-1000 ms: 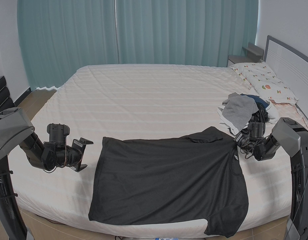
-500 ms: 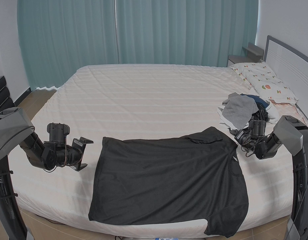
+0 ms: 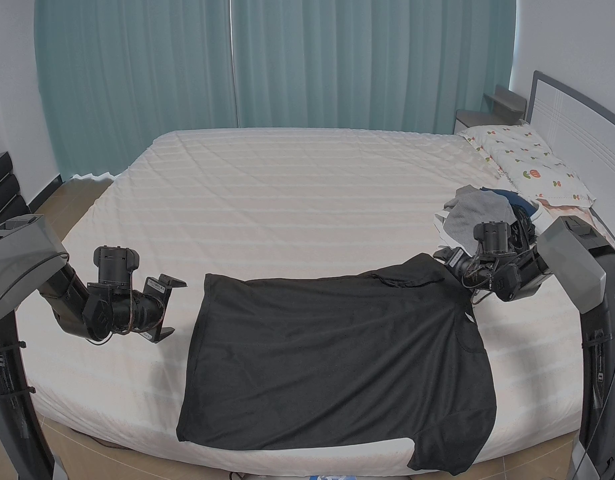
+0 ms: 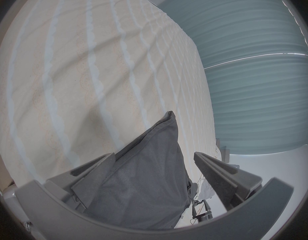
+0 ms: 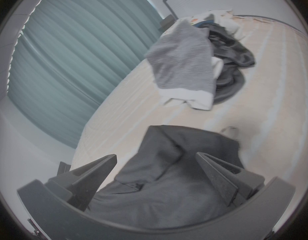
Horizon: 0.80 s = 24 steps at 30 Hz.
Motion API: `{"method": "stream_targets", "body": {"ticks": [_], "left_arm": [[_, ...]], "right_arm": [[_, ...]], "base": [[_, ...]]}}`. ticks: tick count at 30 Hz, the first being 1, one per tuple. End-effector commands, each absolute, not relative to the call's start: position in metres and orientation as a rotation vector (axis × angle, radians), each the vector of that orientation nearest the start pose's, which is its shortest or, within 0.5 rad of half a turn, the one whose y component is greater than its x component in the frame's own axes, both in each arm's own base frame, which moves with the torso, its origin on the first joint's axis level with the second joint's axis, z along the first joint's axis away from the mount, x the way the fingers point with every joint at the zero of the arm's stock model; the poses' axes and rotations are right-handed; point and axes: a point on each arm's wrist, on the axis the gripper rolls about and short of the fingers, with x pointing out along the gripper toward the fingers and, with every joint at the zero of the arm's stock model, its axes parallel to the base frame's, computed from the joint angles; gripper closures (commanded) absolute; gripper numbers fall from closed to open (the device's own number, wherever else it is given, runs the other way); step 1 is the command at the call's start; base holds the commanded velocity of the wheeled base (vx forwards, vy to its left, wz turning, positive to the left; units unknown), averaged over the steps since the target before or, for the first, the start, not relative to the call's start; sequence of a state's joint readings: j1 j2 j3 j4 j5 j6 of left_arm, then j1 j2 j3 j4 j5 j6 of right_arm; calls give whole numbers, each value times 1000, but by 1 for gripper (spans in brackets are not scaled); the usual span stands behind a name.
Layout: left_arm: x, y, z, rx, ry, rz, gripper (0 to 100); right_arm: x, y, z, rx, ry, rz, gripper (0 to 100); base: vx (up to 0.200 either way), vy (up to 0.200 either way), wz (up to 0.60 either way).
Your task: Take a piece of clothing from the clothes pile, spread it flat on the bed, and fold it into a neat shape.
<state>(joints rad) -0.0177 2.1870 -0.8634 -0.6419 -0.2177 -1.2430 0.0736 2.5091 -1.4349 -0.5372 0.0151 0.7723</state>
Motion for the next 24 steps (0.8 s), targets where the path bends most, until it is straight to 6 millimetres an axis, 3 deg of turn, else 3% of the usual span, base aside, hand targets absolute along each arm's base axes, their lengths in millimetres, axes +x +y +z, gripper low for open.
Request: {"method": "stream_targets", "body": {"ticks": [1, 6, 15, 24], "left_arm": [[368, -11, 31, -1262, 731, 227, 0], [366, -10, 31, -1266, 738, 226, 0], [364, -10, 29, -1263, 746, 231, 0], [364, -10, 29, -1260, 747, 231, 0]], "right_arm": [[496, 62, -4, 725, 552, -65, 0], [507, 75, -16, 713, 616, -70, 0], [520, 80, -38, 718, 611, -64, 0], [522, 90, -37, 713, 598, -53, 0]], "base": [[0, 0, 0], [0, 0, 0], [0, 0, 0], [0, 0, 0]]}}
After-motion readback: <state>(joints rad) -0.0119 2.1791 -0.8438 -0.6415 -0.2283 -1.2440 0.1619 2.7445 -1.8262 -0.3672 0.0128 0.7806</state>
